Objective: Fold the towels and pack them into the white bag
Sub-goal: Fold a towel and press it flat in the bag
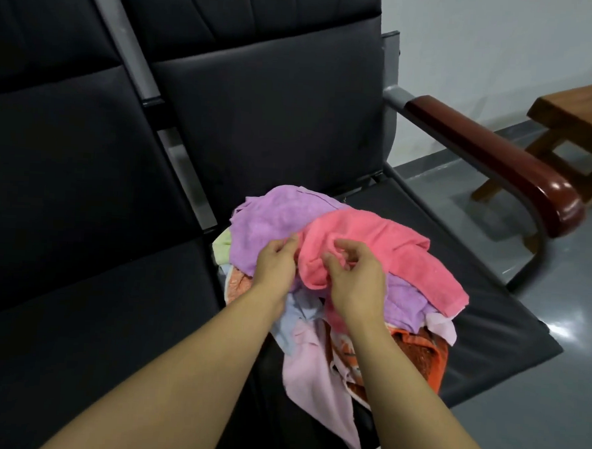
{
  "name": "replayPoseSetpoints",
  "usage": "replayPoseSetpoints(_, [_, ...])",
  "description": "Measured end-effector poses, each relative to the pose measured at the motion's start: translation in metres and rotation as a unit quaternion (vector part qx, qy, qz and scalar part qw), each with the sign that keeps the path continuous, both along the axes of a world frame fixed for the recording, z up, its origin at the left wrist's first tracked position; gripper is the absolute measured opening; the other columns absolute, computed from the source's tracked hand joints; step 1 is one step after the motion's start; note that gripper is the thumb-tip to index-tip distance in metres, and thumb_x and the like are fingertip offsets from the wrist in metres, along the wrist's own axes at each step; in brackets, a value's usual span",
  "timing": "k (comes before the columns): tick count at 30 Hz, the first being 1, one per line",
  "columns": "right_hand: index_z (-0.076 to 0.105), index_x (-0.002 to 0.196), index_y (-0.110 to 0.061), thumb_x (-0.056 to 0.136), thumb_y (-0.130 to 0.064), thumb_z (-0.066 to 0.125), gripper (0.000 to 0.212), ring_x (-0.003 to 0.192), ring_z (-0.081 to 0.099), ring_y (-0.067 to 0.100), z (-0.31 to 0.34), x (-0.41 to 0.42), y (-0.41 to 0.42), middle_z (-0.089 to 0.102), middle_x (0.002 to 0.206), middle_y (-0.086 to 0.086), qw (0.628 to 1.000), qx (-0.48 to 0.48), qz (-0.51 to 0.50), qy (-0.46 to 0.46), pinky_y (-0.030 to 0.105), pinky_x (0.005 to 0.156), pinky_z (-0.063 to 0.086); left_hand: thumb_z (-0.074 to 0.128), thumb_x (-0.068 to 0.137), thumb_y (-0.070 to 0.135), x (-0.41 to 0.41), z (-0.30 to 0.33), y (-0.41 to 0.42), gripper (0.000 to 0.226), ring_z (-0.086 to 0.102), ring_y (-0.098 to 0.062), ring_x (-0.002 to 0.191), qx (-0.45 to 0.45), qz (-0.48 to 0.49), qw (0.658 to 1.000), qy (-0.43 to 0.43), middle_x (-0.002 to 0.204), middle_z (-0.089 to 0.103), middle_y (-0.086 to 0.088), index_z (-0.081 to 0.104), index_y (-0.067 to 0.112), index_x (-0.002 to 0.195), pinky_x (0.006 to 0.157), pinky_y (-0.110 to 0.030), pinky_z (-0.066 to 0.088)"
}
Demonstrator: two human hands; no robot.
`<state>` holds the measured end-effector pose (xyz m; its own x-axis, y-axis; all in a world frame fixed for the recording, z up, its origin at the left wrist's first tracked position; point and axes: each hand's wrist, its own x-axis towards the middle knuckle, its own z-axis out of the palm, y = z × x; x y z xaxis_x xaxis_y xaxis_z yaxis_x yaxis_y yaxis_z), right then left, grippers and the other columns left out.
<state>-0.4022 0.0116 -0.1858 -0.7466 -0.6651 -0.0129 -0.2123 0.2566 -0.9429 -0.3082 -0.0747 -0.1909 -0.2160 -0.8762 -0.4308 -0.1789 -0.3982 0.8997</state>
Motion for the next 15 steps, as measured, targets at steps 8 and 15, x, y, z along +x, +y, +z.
replayPoseSetpoints(8, [0.057,0.067,-0.02,0.1,-0.032,0.06,0.036,0.057,0.045,0.004,0.037,0.068,0.013,0.053,0.058,-0.009,0.985,-0.065,0.156,0.038,0.029,0.06,0.042,0.056,0.099,0.053,0.135,0.057,-0.004,0.032,0.071,-0.026,0.094,-0.081,0.076,0.991,-0.073,0.098,0.074,-0.006,0.067,0.023,0.101,0.086,-0.045,0.059])
replayPoseSetpoints(15, [0.066,0.094,-0.012,0.108,-0.035,0.041,0.037,0.084,0.06,0.006,0.081,0.155,0.015,0.07,0.092,0.008,0.967,-0.081,0.231,-0.063,0.033,0.087,0.051,0.053,0.102,0.051,0.278,0.12,0.008,0.03,0.066,-0.027,0.099,-0.094,0.214,0.97,-0.06,0.103,0.069,-0.007,0.064,0.023,0.102,0.093,-0.045,0.055])
